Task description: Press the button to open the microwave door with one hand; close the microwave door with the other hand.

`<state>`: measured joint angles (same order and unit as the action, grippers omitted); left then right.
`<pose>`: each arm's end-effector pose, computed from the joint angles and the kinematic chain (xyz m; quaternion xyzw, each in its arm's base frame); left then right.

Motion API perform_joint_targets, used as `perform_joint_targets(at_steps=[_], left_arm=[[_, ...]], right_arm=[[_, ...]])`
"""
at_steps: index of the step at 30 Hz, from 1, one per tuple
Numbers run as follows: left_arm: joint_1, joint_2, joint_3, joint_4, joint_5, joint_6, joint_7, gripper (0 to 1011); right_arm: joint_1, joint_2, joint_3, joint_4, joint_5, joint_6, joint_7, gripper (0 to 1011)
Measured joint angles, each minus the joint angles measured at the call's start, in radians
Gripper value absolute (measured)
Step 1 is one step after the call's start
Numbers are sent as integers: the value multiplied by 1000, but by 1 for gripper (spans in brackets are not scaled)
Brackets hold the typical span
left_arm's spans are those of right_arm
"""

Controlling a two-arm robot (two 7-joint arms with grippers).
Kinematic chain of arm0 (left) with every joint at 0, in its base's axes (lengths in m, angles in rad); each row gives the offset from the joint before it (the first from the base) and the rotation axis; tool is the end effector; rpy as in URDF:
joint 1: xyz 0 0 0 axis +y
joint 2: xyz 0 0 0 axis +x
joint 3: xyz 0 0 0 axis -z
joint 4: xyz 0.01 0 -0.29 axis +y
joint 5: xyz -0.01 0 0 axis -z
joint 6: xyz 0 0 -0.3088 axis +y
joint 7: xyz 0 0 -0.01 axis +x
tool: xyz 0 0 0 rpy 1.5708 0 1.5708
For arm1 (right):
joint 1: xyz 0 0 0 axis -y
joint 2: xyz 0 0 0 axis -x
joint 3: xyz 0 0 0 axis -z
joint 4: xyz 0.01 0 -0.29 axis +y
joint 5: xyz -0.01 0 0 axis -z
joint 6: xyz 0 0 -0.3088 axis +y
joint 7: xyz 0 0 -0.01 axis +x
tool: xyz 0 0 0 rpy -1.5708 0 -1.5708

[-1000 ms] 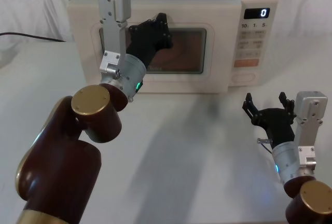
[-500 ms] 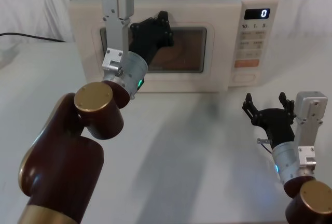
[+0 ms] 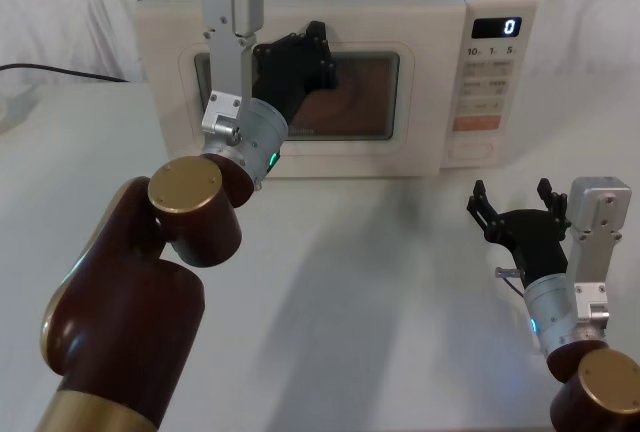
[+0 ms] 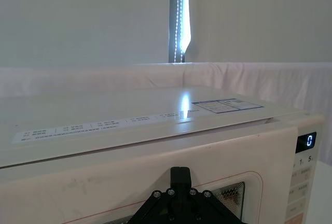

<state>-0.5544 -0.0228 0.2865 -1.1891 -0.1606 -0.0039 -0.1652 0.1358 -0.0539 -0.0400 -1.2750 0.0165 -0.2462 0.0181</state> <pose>0.4654 -0.0949 -0.2011 -0.0696 -0.0432 0.5318 0.8429 0.3620 0.0335 -0.3430 0.0540 -0.0078 -0.6847 0.7268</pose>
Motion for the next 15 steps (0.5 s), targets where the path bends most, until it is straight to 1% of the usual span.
perform_joint_targets(at_steps=[15], left_arm=[[-15,-5,-1,26,11,-5,-7,0]], right_arm=[[0,0,0,0,0,0,0,1000]])
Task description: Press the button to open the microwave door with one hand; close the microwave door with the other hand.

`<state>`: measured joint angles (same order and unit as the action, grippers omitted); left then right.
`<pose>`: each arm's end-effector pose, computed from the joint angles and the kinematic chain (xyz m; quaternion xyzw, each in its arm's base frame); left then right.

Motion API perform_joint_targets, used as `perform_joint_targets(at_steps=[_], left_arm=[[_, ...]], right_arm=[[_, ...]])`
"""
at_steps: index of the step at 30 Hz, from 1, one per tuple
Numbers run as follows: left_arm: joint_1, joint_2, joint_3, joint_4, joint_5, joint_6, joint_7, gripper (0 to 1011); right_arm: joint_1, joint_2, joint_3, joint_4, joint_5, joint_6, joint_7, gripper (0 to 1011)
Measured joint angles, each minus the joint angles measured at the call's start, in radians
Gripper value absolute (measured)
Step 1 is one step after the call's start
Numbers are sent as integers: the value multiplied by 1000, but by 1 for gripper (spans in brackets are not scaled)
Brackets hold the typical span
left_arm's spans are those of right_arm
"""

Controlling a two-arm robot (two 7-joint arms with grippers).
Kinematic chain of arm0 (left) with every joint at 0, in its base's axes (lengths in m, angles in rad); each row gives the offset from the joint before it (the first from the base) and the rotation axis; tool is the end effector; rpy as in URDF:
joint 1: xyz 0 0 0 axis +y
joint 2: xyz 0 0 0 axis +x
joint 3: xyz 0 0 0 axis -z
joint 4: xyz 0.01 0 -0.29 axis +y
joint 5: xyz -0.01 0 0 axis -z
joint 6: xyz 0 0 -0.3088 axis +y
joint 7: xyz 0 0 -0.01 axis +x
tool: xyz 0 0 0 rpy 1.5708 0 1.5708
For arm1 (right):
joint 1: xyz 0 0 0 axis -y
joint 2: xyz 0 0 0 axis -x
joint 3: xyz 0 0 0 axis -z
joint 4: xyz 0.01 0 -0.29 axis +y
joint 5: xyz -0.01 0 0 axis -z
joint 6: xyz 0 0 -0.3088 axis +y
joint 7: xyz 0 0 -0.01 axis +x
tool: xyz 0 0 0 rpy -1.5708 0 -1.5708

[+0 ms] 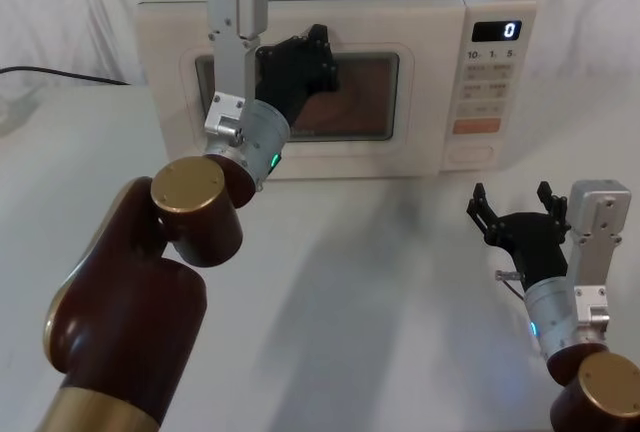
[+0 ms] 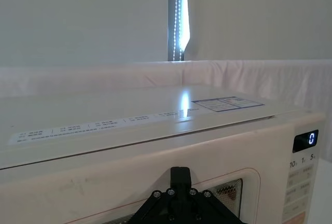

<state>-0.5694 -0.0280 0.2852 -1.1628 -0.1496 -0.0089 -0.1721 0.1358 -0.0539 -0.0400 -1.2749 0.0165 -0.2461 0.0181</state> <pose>0.4695 -0.0959 -0.2018 -0.0643 -0.0453 0.5303 0.8442 0.3620 0.0335 -0.3430 0.0539 -0.0077 -0.6847 0.7268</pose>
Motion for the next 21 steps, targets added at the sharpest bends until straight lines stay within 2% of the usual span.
perform_joint_targets(at_steps=[16,21], left_arm=[[-12,-7,-3,23,5,-7,-5,0],[2,-5,-6,3,2,-5,-6,0]], right_arm=[[0,0,0,0,0,0,0,1000],[0,0,0,0,0,0,0,1000]])
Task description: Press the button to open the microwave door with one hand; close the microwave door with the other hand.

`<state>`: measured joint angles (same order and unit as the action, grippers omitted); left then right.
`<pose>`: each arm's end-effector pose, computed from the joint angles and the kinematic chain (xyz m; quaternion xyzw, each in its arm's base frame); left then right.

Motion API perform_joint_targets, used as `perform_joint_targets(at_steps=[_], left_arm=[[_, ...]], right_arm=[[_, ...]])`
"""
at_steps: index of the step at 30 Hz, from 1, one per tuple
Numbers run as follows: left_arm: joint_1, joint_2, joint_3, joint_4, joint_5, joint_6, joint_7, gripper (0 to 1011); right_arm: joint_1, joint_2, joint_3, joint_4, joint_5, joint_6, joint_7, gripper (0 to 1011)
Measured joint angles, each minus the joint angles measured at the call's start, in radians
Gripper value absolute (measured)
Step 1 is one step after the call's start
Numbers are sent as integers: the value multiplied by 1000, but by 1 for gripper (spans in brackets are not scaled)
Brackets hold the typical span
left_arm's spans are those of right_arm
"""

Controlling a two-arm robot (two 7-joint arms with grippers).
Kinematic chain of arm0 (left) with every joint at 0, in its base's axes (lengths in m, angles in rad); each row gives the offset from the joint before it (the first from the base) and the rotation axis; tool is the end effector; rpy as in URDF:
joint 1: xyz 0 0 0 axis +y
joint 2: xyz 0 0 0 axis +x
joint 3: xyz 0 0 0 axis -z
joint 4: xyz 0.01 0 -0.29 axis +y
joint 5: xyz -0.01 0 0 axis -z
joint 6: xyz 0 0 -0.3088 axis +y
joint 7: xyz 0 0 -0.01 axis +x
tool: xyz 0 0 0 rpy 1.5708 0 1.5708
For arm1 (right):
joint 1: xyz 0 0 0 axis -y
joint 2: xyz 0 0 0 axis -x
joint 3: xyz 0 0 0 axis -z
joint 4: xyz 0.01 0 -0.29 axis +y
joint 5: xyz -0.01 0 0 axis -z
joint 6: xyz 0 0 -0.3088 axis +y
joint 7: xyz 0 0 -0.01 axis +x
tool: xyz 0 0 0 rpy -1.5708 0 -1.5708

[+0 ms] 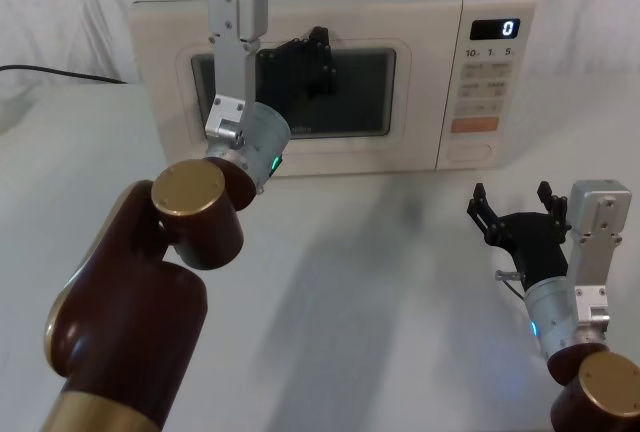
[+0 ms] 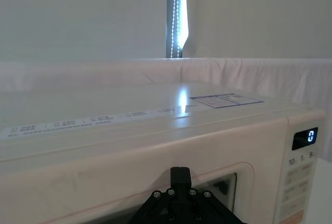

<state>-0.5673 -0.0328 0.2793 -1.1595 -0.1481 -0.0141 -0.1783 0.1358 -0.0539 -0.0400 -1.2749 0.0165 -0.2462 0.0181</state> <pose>0.4694 -0.0962 -0.2031 -0.0667 -0.0439 0.5291 0.8448 0.3620 0.0335 -0.3430 0.0539 -0.0077 -0.6847 0.7268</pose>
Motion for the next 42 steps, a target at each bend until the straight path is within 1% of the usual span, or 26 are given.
perform_joint_targets(at_steps=[3,4,6,7,9,10,11,12,14,16,17,20,21,23,24,27,34,40,42], left_arm=[[28,7,-4,-38,-4,8,2,0],[47,11,-7,-62,-6,12,6,0],[55,13,-8,-72,-7,15,7,0],[90,21,-16,-115,-9,22,17,0],[115,27,-22,-144,-11,26,25,0],[141,35,-28,-174,-13,30,31,0],[153,38,-31,-187,-14,32,33,0],[153,38,-31,-187,-14,32,33,0],[205,54,-44,-243,-18,38,40,0],[232,63,-52,-271,-22,40,41,0],[258,70,-61,-298,-27,43,43,0],[295,79,-70,-332,-31,43,48,0],[321,85,-77,-357,-34,43,51,0],[347,91,-83,-379,-37,45,54,0],[372,97,-91,-399,-40,47,55,0],[410,108,-105,-431,-45,56,59,0],[475,131,-139,-481,-54,74,66,0],[516,135,-158,-497,-58,71,75,0],[536,129,-164,-499,-58,66,85,0]], right_arm=[[0,0,0,0,0,0,0,1000],[0,0,0,0,0,0,0,1000],[0,0,0,0,0,0,0,1000],[0,0,0,0,0,0,0,1000],[0,0,0,0,0,0,0,1000],[0,0,0,0,0,0,0,1000],[0,0,0,0,0,0,0,1000],[0,0,0,0,0,0,0,1000],[0,0,0,0,0,0,0,1000],[0,0,0,0,0,0,0,1000],[0,0,0,0,0,0,0,1000],[0,0,0,0,0,0,0,1000],[0,0,0,0,0,0,0,1000],[0,0,0,0,0,0,0,1000],[0,0,0,0,0,0,0,1000],[0,0,0,0,0,0,0,1000],[0,0,0,0,0,0,0,1000],[0,0,0,0,0,0,0,1000],[0,0,0,0,0,0,0,1000]])
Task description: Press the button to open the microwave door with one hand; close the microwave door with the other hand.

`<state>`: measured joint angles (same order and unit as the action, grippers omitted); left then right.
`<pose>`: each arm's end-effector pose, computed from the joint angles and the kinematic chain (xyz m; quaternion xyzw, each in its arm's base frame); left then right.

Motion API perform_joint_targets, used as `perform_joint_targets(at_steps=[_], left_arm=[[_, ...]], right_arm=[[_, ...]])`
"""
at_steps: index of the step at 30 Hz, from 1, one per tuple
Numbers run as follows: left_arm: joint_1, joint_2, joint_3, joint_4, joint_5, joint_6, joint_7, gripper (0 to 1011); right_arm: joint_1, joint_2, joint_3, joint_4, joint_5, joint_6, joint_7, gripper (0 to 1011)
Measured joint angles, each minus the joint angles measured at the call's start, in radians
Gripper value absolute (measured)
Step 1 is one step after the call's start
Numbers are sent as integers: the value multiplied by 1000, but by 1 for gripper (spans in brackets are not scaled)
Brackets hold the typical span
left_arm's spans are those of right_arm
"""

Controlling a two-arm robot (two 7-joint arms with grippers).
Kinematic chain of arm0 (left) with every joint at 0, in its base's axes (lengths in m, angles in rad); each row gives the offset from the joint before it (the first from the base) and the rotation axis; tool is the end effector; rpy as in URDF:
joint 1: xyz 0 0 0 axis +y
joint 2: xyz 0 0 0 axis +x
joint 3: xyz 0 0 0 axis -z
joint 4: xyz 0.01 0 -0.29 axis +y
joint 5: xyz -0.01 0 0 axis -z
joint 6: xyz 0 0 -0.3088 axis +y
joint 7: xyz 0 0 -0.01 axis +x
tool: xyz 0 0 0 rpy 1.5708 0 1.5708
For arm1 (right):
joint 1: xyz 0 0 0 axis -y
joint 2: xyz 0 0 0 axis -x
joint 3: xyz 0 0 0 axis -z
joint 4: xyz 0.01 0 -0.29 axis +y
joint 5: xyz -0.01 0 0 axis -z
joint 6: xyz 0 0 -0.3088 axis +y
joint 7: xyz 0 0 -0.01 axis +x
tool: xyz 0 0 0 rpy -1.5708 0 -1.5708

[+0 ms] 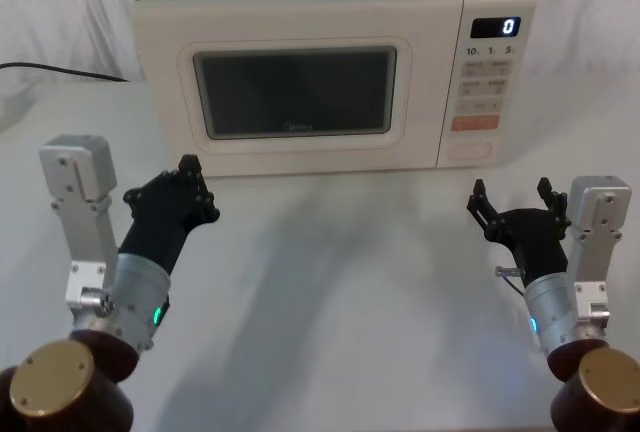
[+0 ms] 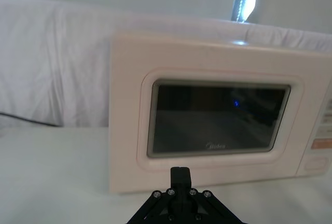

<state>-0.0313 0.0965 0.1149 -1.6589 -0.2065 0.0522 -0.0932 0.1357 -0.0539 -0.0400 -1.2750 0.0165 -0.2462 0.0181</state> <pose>0.3347 -0.0113 -0.2644 -0.0568 0.0188 0.6222 0.7806 0.3619 0.0335 -0.3430 0.0539 -0.0077 -0.6847 0.7268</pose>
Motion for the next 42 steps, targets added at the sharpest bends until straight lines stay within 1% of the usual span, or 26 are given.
perform_joint_targets(at_steps=[7,10,13,21,25,36,37,40,42], left_arm=[[26,-18,-9,6,3,-9,16,0],[28,-24,-12,14,6,-13,20,0],[27,-31,-15,26,9,-17,25,0],[3,-53,-22,58,24,-31,40,0],[-6,-57,-23,69,31,-36,41,0],[-4,-56,-23,67,30,-35,40,2],[-4,-56,-23,66,30,-35,40,8],[-4,-56,-23,66,29,-35,39,116],[-3,-56,-22,65,29,-34,39,151]], right_arm=[[0,0,0,0,0,0,0,1000],[0,0,0,0,0,0,0,1000],[0,0,0,0,0,0,0,1000],[0,0,0,0,0,0,0,1000],[0,0,0,0,0,0,0,1000],[0,0,0,0,0,0,0,1000],[0,0,0,0,0,0,0,1000],[0,0,0,0,0,0,0,1000],[0,0,0,0,0,0,0,1000]])
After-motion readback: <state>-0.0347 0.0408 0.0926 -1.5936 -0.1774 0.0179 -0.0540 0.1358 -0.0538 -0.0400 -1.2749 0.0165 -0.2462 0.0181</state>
